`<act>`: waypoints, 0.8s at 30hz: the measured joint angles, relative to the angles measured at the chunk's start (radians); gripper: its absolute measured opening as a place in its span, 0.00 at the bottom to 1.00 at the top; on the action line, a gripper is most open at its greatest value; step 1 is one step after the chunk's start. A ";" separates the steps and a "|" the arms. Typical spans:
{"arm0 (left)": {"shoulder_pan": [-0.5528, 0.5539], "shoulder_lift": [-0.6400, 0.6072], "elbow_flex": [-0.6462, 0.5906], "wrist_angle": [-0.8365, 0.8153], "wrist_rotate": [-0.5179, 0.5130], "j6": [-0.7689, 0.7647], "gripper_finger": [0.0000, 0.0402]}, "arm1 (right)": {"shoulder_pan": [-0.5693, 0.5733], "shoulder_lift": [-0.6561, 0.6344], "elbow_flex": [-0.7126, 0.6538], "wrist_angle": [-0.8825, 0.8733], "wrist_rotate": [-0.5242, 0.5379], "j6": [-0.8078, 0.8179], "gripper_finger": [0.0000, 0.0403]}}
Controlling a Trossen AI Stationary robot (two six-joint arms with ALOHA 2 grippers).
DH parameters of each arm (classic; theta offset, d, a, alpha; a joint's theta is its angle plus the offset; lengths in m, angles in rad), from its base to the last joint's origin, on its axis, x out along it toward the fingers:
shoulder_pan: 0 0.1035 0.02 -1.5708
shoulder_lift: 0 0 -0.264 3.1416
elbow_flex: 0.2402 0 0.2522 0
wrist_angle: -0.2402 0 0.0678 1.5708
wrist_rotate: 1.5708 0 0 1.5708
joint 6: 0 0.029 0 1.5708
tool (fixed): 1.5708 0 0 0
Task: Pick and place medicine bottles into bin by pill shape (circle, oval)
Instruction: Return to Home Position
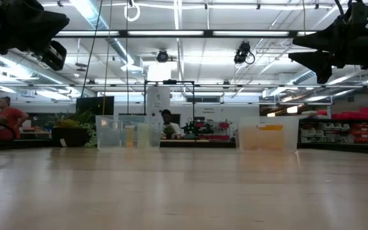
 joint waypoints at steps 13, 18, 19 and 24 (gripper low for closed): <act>0.000 0.000 0.000 0.000 0.000 0.000 0.10 | 0.000 0.000 0.000 0.000 0.000 0.000 0.53; 0.000 0.000 0.000 0.000 0.000 0.000 0.08 | 0.000 0.000 0.000 0.000 0.000 0.000 0.53; 0.000 0.000 0.000 0.000 0.000 0.000 0.07 | 0.000 0.000 0.000 0.000 0.000 0.000 0.53; 0.000 0.000 0.000 0.000 0.000 0.000 0.08 | 0.000 0.000 0.000 0.000 0.000 0.000 0.53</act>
